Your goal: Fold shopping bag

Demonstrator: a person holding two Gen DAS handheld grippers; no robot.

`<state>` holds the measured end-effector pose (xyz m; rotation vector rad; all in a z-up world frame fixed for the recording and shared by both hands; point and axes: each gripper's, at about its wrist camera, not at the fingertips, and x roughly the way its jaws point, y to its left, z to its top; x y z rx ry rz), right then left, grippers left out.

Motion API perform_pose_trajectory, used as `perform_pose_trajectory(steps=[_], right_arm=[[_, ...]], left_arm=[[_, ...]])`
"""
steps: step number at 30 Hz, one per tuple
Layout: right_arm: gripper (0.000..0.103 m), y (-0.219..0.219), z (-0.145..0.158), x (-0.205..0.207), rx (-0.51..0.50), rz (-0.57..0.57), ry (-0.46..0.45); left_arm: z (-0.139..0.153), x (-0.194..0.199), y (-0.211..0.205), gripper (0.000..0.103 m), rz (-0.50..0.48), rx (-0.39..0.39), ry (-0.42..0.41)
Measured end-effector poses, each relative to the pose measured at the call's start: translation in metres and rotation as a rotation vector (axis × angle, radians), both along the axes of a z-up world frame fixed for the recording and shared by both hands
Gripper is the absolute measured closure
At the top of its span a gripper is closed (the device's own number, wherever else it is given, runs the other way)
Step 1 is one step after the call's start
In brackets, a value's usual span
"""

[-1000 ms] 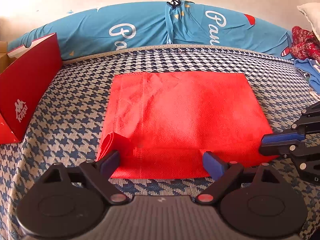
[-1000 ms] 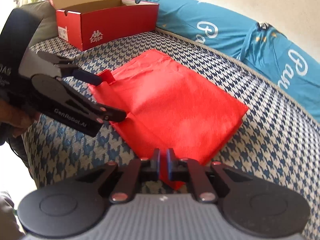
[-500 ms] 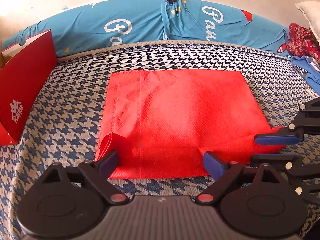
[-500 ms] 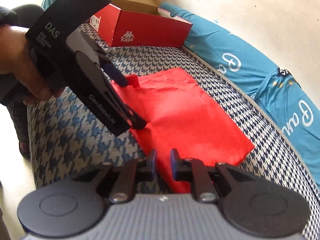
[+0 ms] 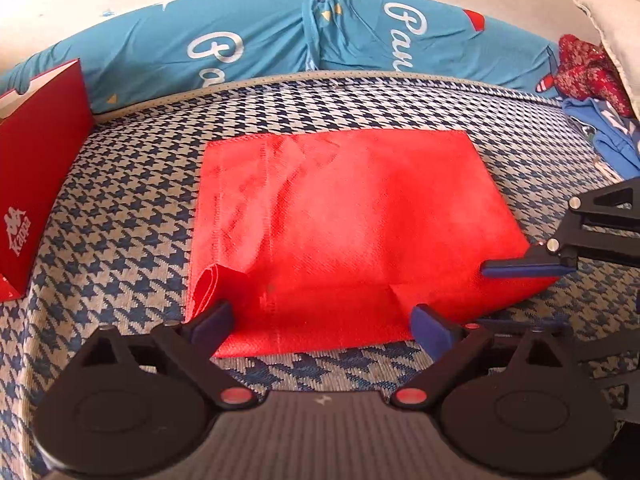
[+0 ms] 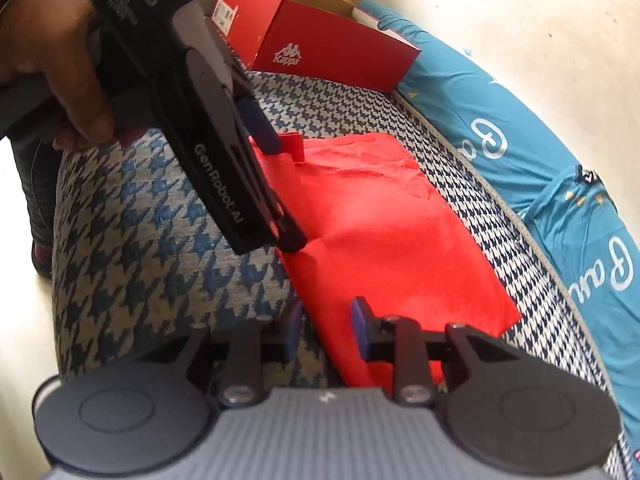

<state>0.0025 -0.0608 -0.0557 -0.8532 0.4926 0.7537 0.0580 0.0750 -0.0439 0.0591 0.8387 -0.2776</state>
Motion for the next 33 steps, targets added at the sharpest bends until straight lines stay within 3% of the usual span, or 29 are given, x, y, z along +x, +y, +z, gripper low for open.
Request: perform_pose_trajectory(steps=[4,9,19,24,28,33], right_arm=[[0.077,0.008,-0.006,-0.003,-0.053,0.032,-0.046],[0.082,0.011,-0.007,0.005,-0.045,0.013,-0.018],[0.083,-0.012,0.014,0.045,0.194,-0.146,0.281],[0.083,-0.021,0.019,0.054,0.275,-0.199,0.355],[0.083,-0.032,0.022,0.062,0.354,-0.249,0.427],[0.083,-0.045,0.022,0.078,0.456,-0.321,0.534]], left_arm=[[-0.004,-0.003,-0.006,0.001,-0.046,0.049,-0.008],[-0.007,-0.009,-0.002,0.001,-0.063,0.033,-0.043],[-0.004,-0.011,0.010,0.007,-0.198,0.044,-0.049],[-0.001,-0.012,0.011,0.013,-0.236,0.071,-0.052],[0.002,-0.011,0.011,0.015,-0.292,0.106,-0.070],[0.004,-0.017,0.004,0.015,-0.386,0.201,-0.156]])
